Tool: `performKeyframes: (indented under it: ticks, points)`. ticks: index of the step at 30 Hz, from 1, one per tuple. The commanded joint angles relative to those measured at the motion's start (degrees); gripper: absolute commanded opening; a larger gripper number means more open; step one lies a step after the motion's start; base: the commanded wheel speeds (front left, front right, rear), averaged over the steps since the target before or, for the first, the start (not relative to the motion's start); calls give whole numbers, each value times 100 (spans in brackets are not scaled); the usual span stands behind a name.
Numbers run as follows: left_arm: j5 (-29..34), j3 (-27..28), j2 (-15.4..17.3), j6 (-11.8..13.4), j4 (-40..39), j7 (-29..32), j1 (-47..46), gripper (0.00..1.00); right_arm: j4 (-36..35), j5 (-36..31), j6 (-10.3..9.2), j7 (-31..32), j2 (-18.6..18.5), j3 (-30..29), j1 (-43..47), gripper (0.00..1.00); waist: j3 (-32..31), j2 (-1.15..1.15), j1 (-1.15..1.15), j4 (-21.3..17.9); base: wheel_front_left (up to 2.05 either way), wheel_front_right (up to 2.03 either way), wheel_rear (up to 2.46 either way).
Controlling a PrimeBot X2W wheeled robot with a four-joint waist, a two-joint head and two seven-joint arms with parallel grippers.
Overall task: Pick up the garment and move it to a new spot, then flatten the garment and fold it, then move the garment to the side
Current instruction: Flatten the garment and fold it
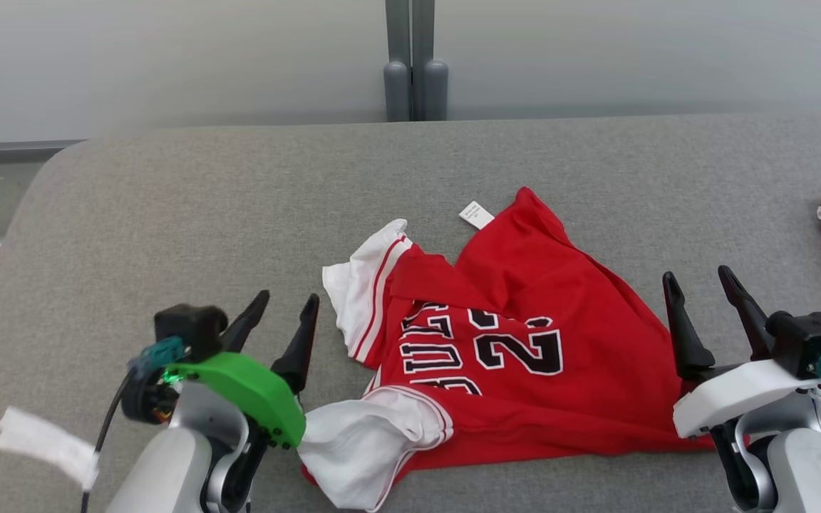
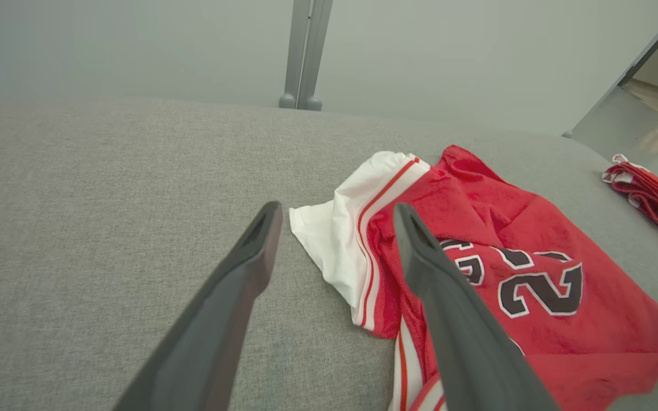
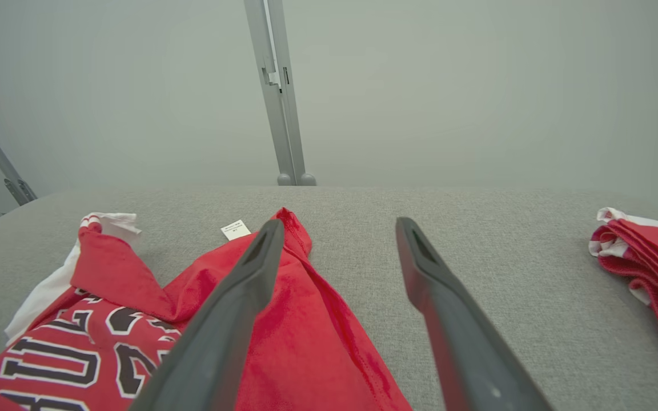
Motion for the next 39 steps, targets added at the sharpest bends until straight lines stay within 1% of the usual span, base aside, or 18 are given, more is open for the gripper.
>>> performKeyframes:
  ticks: [1,5,9,13,18,19,20,25,30,35,37,39]
  points:
    - [-70,-79,9,-57,160,321,-227,100,40,36,1,-18,-27,31,-82,100,121,0,0,-143,0,0,0]
    - [-323,-349,-31,-242,811,1361,-781,100,129,45,1,-45,-14,85,-213,100,259,0,0,-344,0,0,0]
    - [-545,-442,-78,-335,1529,1994,-1258,100,195,38,1,-54,-25,97,-306,100,410,0,0,-558,0,0,0]
    - [-673,-534,-120,-421,2193,2305,-1653,100,249,8,1,-54,-27,96,-356,100,537,0,0,-704,0,0,0]
    - [-807,-691,-216,-487,2740,2320,-2031,100,323,19,1,-84,3,140,-410,100,601,0,0,-783,0,0,0]
    - [-819,-718,-223,-495,2806,2300,-2073,40,334,20,1,-89,6,144,-414,100,599,0,0,-790,0,0,0]
    - [-828,-749,-234,-502,2869,2270,-2114,0,352,24,1,-95,3,143,-419,100,593,0,0,-796,0,0,0]
    - [-840,-858,-189,-513,2997,2068,-2312,0,420,11,1,-100,4,107,-394,100,537,0,0,-767,0,0,0]
    - [-776,-761,-54,-500,3072,1679,-2556,0,434,-7,1,-91,47,142,-418,100,528,0,0,-772,0,0,0]
    - [-564,-659,214,-374,3258,1283,-3073,0,385,15,1,-92,18,194,-495,100,753,0,0,-905,0,0,0]
    - [-413,-633,311,-257,3423,1097,-3326,0,356,-6,1,-65,-4,203,-536,100,874,0,0,-967,0,0,0]
    - [-342,-631,334,-183,3637,942,-3566,0,334,-10,1,-49,-29,231,-592,100,983,0,0,-1038,0,0,0]
